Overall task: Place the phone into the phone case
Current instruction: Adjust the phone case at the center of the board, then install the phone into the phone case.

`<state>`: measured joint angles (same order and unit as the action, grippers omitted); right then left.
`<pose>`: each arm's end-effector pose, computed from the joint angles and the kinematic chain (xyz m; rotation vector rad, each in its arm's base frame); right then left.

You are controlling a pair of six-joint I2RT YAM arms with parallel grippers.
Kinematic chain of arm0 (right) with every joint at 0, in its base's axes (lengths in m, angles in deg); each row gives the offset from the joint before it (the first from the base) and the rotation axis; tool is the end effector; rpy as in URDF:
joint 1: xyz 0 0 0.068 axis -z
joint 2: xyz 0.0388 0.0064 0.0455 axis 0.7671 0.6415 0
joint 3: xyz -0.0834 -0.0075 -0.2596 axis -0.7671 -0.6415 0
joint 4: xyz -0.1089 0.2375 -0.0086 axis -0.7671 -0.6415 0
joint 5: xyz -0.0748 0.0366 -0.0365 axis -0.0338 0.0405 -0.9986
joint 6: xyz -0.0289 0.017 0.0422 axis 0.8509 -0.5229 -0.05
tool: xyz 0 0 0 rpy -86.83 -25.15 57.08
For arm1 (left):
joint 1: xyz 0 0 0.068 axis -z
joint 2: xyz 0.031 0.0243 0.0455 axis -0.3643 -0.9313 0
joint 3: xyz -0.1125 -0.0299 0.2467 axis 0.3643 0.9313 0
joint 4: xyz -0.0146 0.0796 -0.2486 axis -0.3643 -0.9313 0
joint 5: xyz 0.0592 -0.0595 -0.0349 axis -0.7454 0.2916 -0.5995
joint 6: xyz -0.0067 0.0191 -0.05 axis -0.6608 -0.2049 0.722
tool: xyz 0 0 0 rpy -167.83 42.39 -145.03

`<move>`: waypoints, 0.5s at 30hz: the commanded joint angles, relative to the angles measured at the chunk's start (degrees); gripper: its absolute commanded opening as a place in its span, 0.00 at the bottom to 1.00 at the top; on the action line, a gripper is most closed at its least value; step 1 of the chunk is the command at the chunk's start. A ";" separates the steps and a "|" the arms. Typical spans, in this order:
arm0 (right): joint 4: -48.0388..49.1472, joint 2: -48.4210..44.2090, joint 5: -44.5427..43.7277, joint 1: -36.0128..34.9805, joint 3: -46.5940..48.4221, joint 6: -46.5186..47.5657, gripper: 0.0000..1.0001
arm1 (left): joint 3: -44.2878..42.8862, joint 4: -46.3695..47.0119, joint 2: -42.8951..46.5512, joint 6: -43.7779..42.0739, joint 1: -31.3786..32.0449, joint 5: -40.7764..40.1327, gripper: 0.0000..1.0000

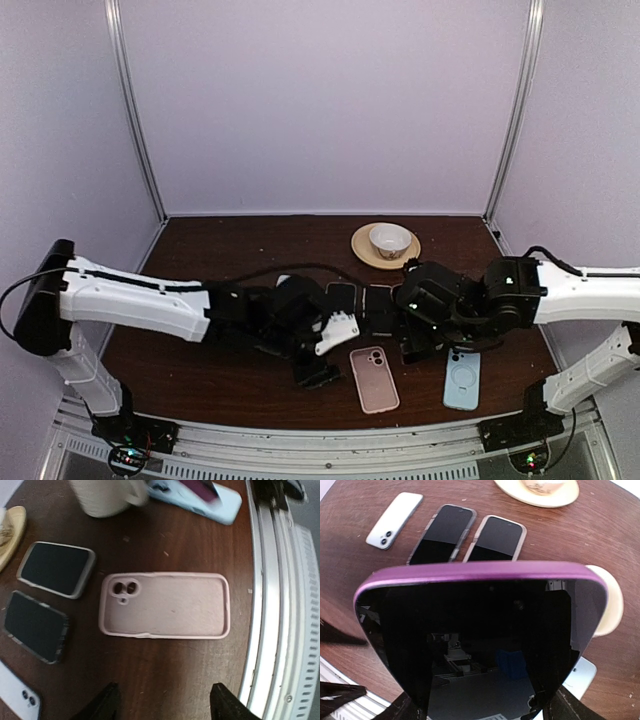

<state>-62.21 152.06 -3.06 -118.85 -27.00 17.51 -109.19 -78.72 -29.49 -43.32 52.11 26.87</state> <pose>0.0987 0.2179 0.2814 -0.3487 2.5603 0.2455 0.1028 -0.3491 0.2016 1.5520 2.0490 -0.5479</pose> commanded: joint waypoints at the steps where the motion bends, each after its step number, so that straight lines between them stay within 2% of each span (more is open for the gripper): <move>1: 9.52 3.37 -0.92 -3.28 1.59 1.74 0.00 | 0.84 -5.51 12.30 12.01 -8.31 2.68 0.71; 4: 13.41 6.89 -4.05 -6.19 0.60 0.01 0.00 | 3.18 -6.62 17.80 18.26 -15.62 2.46 0.86; 7: 15.57 9.58 -9.48 -9.36 -0.38 -3.58 0.00 | 5.43 -5.02 21.61 20.04 -20.54 -2.95 0.96; 10: 20.61 10.17 -14.09 -12.12 -4.04 -6.72 0.00 | 7.63 -2.11 24.15 18.24 -21.38 -6.98 0.98; 15: 25.83 13.52 -20.13 -16.14 -7.36 -12.31 0.00 | 8.87 -2.99 26.12 17.39 -22.65 -6.06 0.98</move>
<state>-42.78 163.29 -13.38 -132.44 -32.86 11.26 -100.97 -81.89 -5.27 -26.30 30.16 21.97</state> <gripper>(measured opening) 0.743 0.975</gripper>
